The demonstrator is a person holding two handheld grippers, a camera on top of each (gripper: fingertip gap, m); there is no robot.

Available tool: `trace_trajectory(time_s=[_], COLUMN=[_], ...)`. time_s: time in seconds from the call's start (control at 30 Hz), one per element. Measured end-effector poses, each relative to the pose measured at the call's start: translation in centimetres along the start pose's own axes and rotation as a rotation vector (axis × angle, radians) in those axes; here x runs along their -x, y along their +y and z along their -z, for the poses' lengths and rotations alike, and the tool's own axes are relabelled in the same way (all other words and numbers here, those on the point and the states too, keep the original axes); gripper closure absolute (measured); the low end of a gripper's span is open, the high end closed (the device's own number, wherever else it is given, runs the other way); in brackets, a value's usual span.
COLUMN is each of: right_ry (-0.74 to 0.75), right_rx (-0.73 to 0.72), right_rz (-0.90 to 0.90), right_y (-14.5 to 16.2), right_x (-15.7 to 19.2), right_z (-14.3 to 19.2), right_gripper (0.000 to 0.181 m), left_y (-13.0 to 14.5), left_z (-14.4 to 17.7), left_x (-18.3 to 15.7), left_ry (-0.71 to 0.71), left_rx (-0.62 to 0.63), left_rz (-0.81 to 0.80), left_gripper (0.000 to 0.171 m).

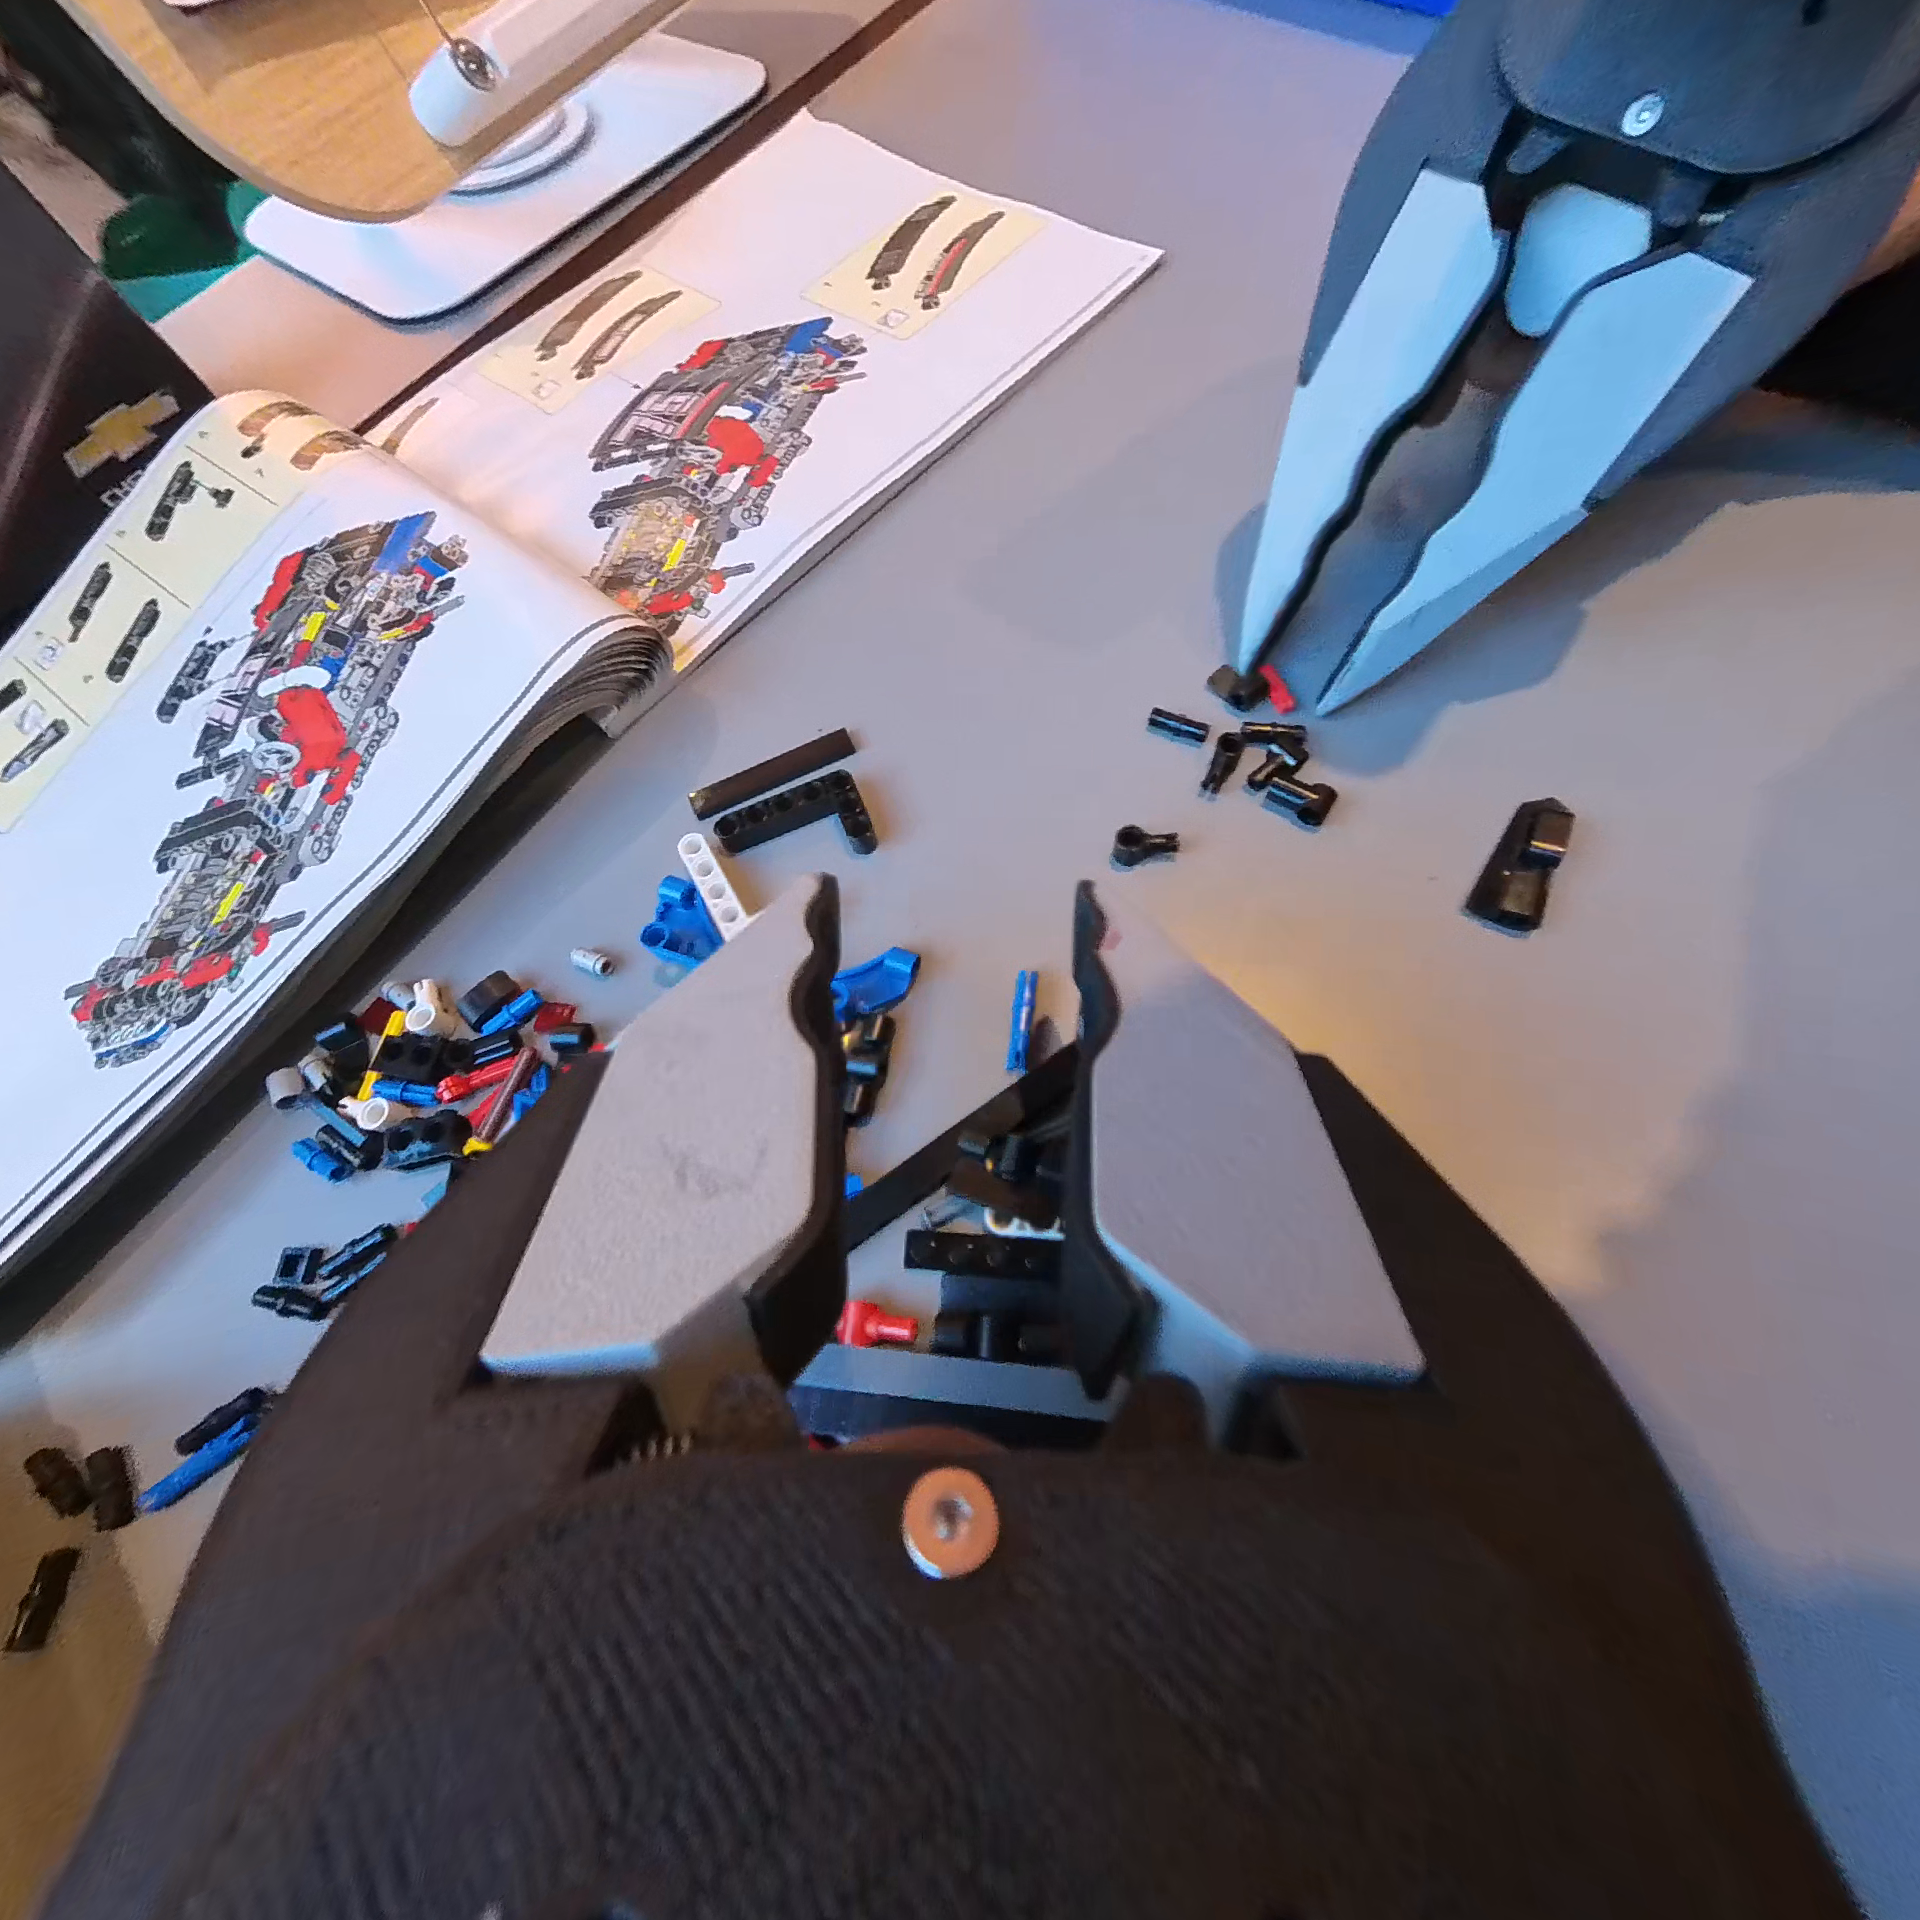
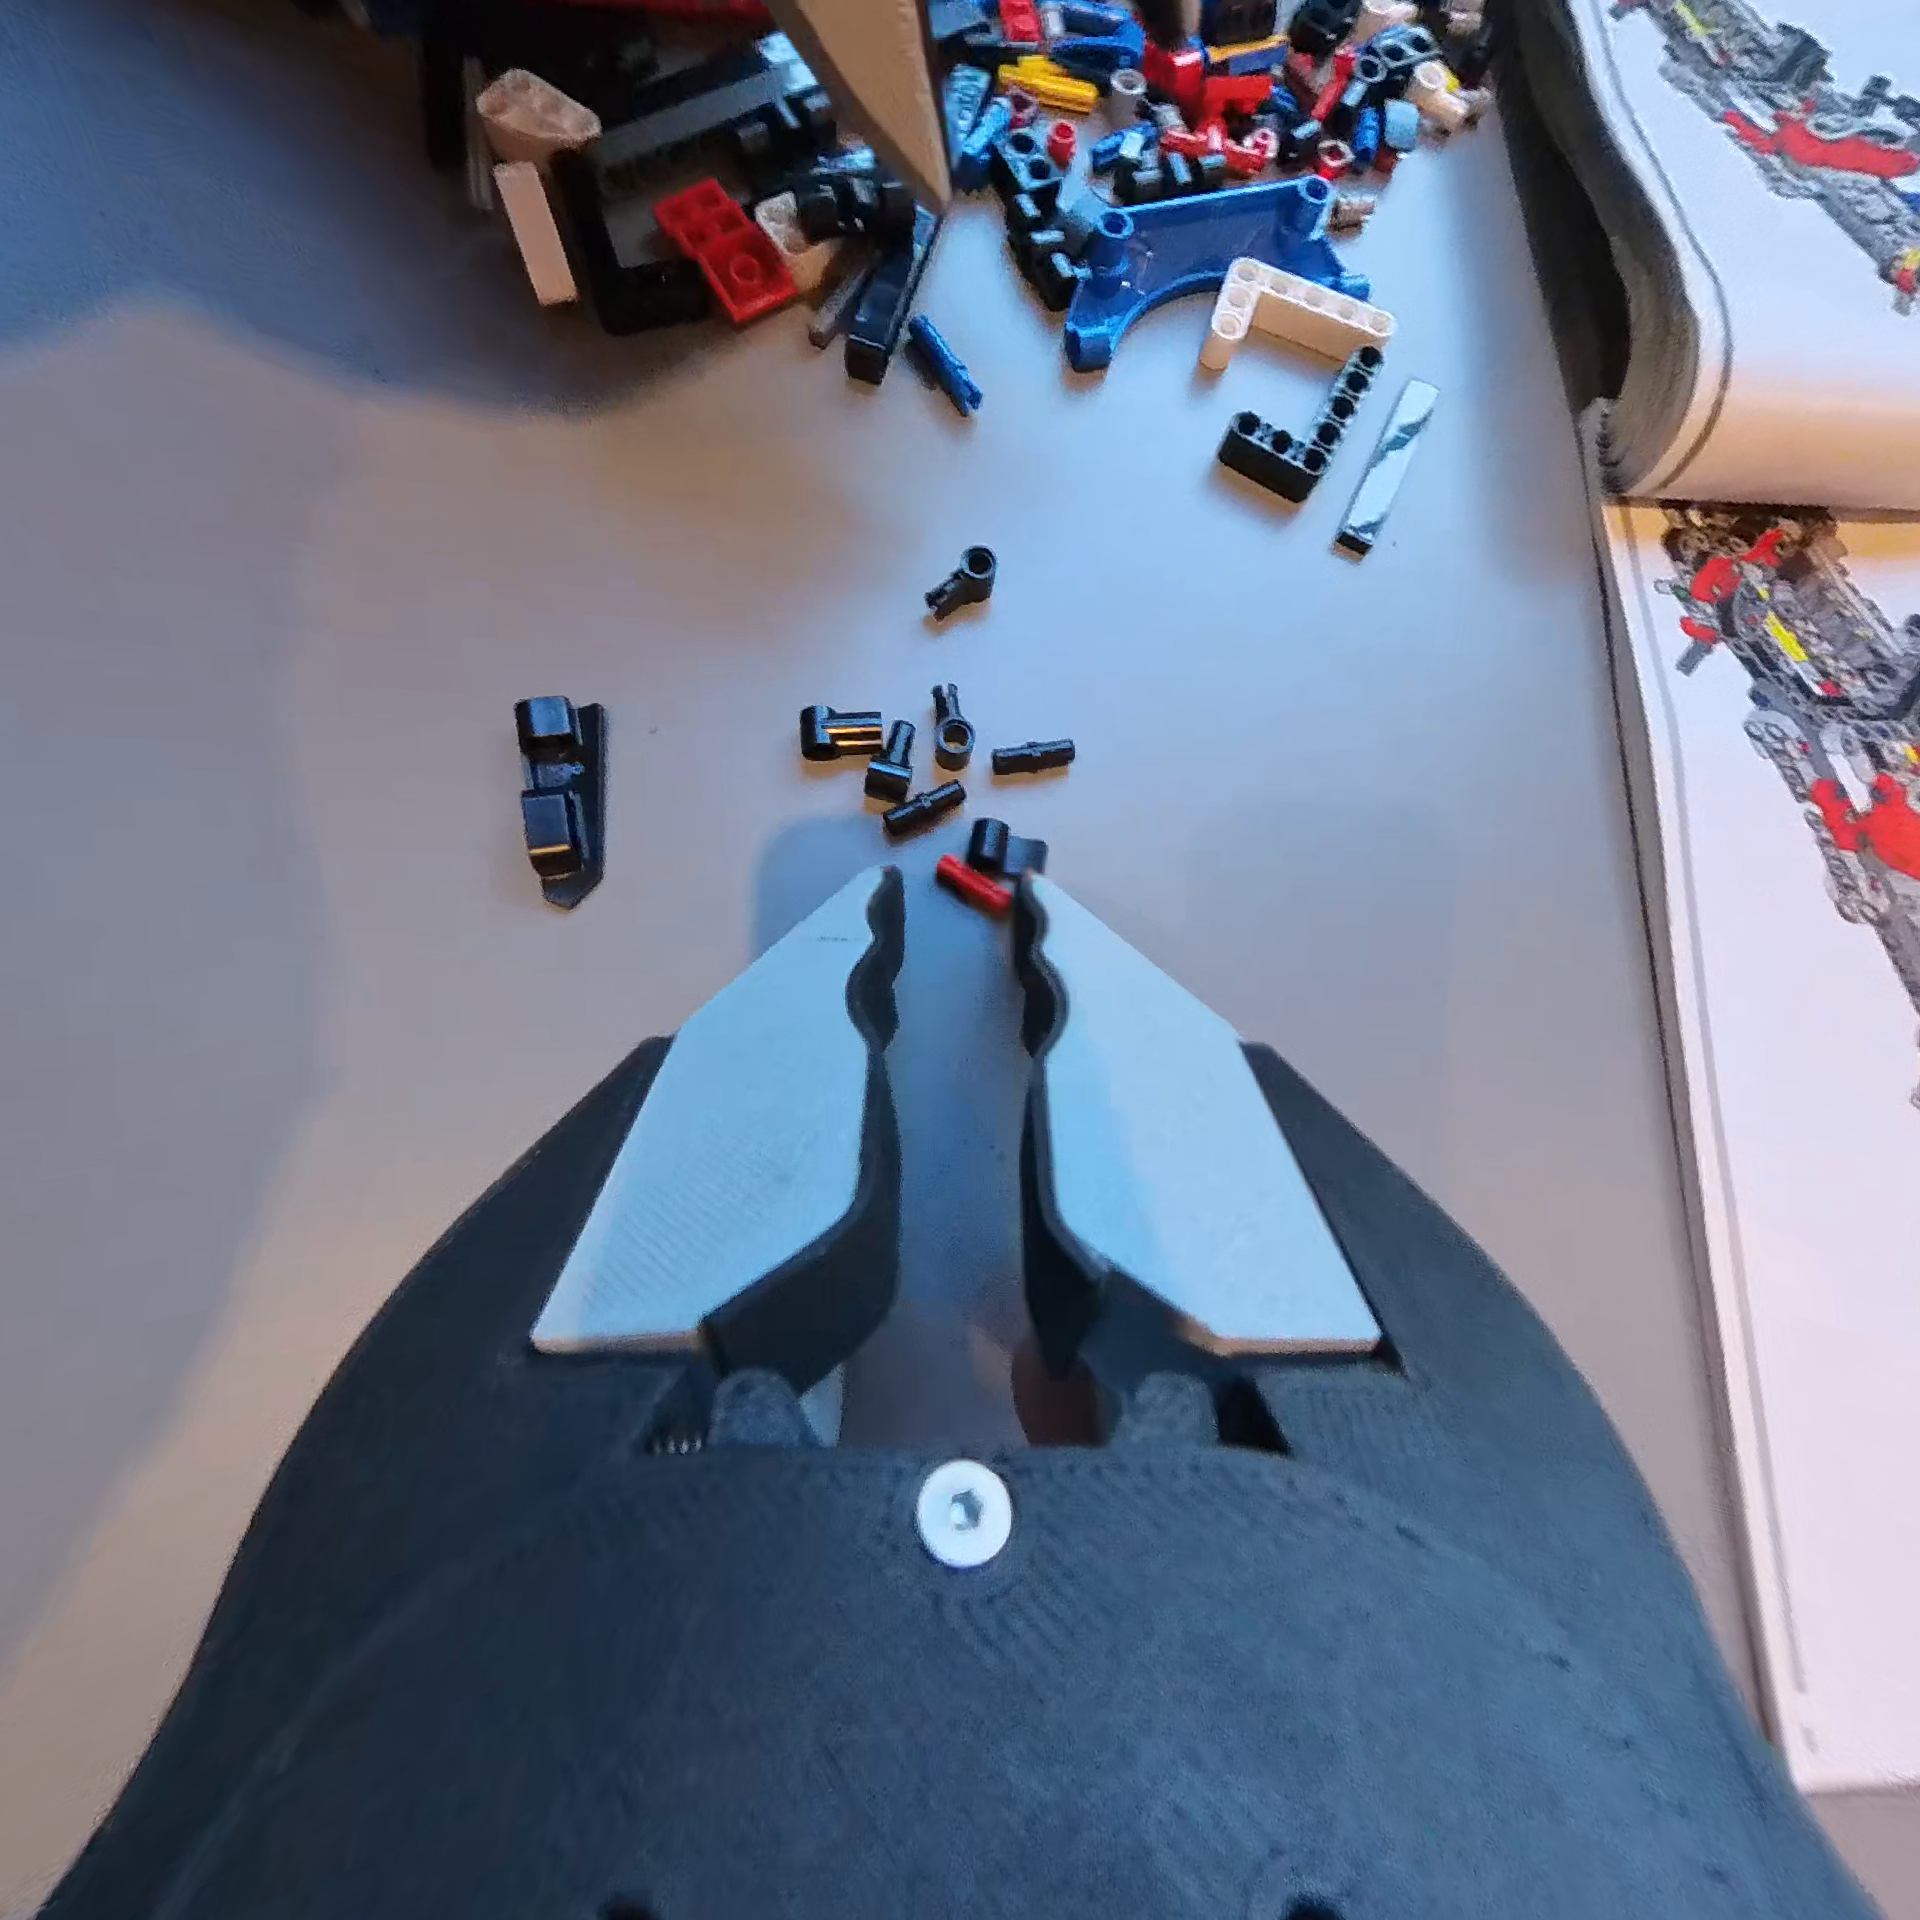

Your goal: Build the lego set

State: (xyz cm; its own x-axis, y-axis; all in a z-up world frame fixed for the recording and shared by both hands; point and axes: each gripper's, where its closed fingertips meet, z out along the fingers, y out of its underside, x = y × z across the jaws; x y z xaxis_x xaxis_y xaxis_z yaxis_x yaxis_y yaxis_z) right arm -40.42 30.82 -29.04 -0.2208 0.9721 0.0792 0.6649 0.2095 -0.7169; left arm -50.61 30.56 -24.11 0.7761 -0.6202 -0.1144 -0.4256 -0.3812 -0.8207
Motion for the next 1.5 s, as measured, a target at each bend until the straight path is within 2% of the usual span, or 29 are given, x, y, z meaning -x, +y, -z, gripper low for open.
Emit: trace_trajectory(time_s=[0.13,0.57,0.73,0.93,1.13,1.5], right_ry=[-0.001,-0.016,-0.026,-0.027,0.007,0.005], right_rx=[0.008,-0.022,-0.028,-0.032,-0.030,-0.018], right_rz=[0.035,0.016,0.023,0.009,0.033,0.034], right_y=[0.0,-0.2,-0.1,-0.2,-0.3,-0.4], right_x=[0.4,0.4,0.5,0.5,0.2,0.5], right_z=[0.2,0.1,0.2,0.1,0.0,-0.1], right_gripper=[0.174,0.169,0.181,0.173,0.181,0.181], left_y=[-0.1,0.2,0.2,0.2,0.1,0.3], left_z=[0.0,0.0,0.1,0.0,-0.3,-0.4], left_x=[-0.2,-0.3,-0.1,-0.5,-1.2,-0.9], left_ry=[-0.007,0.005,0.009,0.017,0.024,0.010], left_rx=[0.002,0.011,0.010,0.013,0.018,0.026], left_rz=[-0.030,-0.023,-0.011,-0.012,-0.037,-0.047], left_gripper=[0.131,0.132,0.132,0.132,0.132,0.133])
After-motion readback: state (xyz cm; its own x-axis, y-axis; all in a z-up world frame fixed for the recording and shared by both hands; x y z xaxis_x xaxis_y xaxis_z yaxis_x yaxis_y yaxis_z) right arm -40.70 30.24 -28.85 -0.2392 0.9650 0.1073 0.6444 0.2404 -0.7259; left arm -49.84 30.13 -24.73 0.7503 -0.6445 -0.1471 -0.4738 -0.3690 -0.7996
